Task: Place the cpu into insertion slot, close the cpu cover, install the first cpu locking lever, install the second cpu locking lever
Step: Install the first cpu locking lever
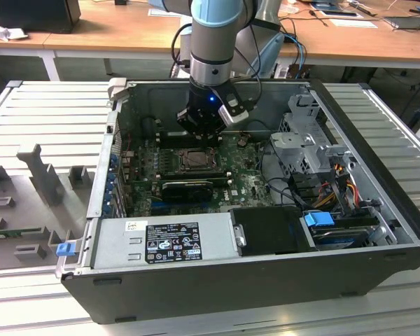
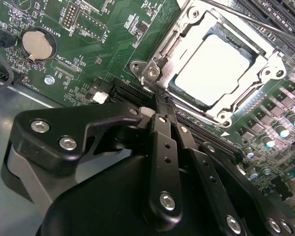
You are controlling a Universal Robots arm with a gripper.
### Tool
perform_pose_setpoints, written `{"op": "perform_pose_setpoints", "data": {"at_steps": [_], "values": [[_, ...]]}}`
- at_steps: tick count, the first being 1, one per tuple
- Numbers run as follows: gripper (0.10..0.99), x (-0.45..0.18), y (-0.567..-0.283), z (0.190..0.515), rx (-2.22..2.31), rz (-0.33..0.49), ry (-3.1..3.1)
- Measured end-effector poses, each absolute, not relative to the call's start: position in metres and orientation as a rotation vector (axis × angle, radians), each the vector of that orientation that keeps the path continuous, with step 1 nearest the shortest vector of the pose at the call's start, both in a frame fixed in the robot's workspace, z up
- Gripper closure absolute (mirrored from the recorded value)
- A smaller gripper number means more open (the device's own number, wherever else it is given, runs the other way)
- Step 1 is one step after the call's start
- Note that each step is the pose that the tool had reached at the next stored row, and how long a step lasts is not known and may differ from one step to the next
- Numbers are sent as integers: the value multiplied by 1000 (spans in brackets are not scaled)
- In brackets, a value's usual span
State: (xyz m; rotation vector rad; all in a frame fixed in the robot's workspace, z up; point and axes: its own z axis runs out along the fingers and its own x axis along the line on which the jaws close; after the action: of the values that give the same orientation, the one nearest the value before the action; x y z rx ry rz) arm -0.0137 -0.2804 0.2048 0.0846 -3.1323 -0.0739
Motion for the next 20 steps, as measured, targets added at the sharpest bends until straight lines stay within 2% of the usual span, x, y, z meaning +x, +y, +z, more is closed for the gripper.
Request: {"op": "perform_pose_setpoints", "data": {"at_steps": [12,20], "values": [[980,-13,-282,202,85,-81,-3133],[980,-13,-284,220,85,-80,-3132]]}}
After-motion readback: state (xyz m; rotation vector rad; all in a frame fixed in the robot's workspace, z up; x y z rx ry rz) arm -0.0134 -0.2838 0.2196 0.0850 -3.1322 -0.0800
